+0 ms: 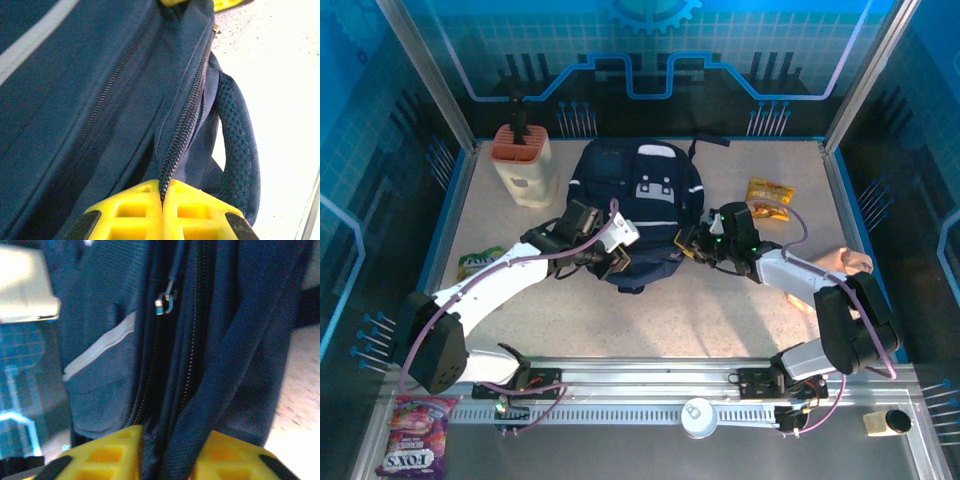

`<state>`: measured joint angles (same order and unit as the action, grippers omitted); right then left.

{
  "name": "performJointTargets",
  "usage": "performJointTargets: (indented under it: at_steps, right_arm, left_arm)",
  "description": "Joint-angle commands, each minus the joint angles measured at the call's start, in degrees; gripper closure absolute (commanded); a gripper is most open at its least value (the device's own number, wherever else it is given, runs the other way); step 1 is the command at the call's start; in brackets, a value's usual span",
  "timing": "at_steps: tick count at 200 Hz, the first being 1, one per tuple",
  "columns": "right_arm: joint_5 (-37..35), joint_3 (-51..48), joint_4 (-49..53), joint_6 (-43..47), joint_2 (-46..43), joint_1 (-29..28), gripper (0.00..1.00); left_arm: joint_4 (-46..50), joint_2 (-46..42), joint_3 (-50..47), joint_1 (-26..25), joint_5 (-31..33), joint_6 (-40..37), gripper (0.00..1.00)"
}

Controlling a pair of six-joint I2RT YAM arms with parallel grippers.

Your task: Pack books, pencil case, and school supplies into a backpack

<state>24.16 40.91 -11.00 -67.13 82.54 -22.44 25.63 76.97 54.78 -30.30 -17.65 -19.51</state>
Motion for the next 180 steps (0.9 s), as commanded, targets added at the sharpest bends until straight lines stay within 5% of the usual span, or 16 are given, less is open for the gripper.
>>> performJointTargets:
  at_steps: [1,37,77,122,154,180]
  right_arm:
    - [10.3,1.5,-19.8,-0.7,-2.3,-1.3,0.8]
    - [13.6,0.2,-29.7,-1.9,-4.9,-1.5,0.78]
    - [11.9,-2.4,-23.4,0.1,-1.4,-2.3,0.76]
    - [9.2,-6.4,-14.3,6.3,1.8,1.2,0.54]
    - [4.4,-7.9,-2.0,19.8,-7.4,6.0,0.36]
    - [3.7,-9.7,3.3,36.2,-14.5,6.3,0.32]
  left_arm:
    - [-0.3,-2.4,0.2,-0.7,-6.4,-1.4,1.0]
    - [0.4,-1.7,0.5,-0.8,-6.1,-1.9,1.0]
    - [-2.1,-1.5,0.4,-0.7,-7.1,-1.0,1.0]
    - [-4.4,-2.3,-1.0,-0.7,-5.1,-0.3,1.0]
    - [-3.5,-3.7,-0.9,-0.7,-0.5,-0.2,1.0]
    - [-3.8,-5.0,-0.9,-0.7,-0.4,0.0,1.0]
